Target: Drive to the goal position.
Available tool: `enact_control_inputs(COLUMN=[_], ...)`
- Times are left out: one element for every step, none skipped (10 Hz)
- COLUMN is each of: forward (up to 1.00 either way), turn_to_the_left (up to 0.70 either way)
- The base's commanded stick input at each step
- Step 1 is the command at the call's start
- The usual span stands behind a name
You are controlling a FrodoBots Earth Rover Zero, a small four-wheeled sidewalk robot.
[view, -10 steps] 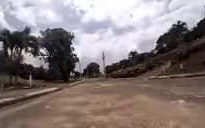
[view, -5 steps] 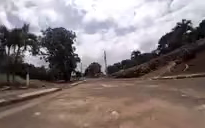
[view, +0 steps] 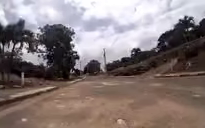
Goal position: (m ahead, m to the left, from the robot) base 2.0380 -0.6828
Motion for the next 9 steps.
enact_control_inputs(forward=[0.54, 0.48, 0.43, 0.37, 0.32, 0.26, 0.21, 0.15, 0.1], turn_to_the_left=[0.0, 0.0, 0.0, 0.0, 0.0, 0.0, 0.0, 0.0, 0.0])
